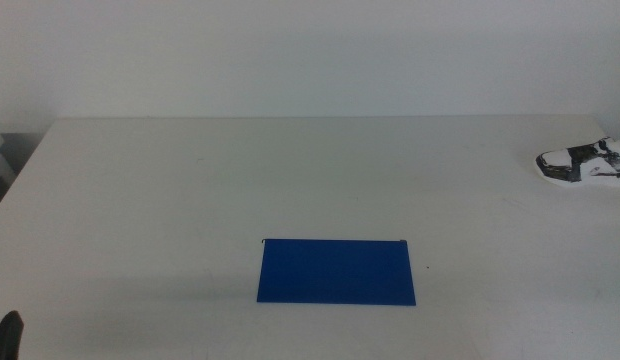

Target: Use one arm to grab the shoe from the table and place it on the mat.

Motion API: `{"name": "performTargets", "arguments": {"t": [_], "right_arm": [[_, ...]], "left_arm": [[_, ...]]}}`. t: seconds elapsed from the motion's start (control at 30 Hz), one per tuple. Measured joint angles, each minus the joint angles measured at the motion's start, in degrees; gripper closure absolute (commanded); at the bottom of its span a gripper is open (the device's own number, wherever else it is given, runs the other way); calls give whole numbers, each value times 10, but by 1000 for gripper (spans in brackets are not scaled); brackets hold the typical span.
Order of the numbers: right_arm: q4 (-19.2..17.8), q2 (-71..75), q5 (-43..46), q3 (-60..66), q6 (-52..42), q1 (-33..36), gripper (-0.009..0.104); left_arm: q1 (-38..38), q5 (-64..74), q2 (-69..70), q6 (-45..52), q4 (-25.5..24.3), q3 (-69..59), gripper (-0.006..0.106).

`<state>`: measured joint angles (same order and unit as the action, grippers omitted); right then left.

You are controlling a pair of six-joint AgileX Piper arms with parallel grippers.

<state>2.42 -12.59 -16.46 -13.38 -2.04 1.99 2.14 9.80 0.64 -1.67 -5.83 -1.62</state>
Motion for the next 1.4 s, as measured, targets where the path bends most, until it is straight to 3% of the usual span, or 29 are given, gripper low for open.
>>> {"name": "performTargets", "arguments": {"t": [0.5, 0.9, 1.4], "right_arm": [[-8, -206, -152, -207, 5, 0, 4], [-79, -405, -245, -444, 68, -3, 4], [-79, -671, -225, -652, 70, -148, 4]], "left_arm": [[0, 0, 0, 0, 0, 0, 7], [0, 0, 0, 0, 0, 0, 7], [0, 0, 0, 0, 0, 0, 7]]}}
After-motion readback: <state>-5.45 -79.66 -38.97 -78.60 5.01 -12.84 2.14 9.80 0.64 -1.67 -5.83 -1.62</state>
